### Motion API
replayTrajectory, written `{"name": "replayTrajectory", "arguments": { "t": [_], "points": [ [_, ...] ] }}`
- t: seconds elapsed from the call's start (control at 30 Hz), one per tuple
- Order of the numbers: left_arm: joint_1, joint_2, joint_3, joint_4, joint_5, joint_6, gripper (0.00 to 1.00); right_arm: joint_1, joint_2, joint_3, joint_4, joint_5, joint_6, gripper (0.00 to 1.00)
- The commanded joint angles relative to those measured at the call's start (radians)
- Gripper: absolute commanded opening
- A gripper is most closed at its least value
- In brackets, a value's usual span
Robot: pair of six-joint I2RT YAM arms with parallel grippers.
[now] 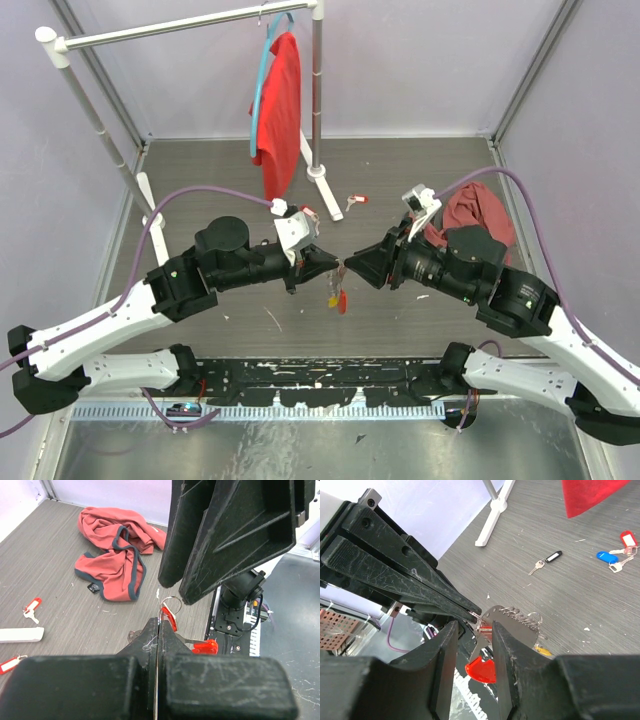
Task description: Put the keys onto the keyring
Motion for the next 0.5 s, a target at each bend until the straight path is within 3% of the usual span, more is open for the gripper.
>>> {"name": "replayTrajectory", "arguments": {
  "t": [0.0, 0.17, 0.33, 0.47],
  "points": [
    [-0.004, -0.015, -0.002, 0.061, 0.018, -0.007, 0.00, -0.002, 0.029, 0.025, 0.043, -0.034, -0.001, 0.39],
    [-0.003, -0.009, 0.003, 0.063, 0.016, -0.004, 0.00, -0.002, 0.035, 0.031, 0.027, -0.031, -0.007, 0.36],
    [-0.003, 0.003, 0.010, 0.064, 0.015, 0.003, 0.00, -0.003, 0.030, 0.035, 0.016, -0.030, -0.008, 0.20],
    [-0.003, 0.005, 0.014, 0.059, 0.015, 0.008, 0.00, -0.002, 0.023, 0.038, 0.007, -0.018, -0.006, 0.22]
  ]
}}
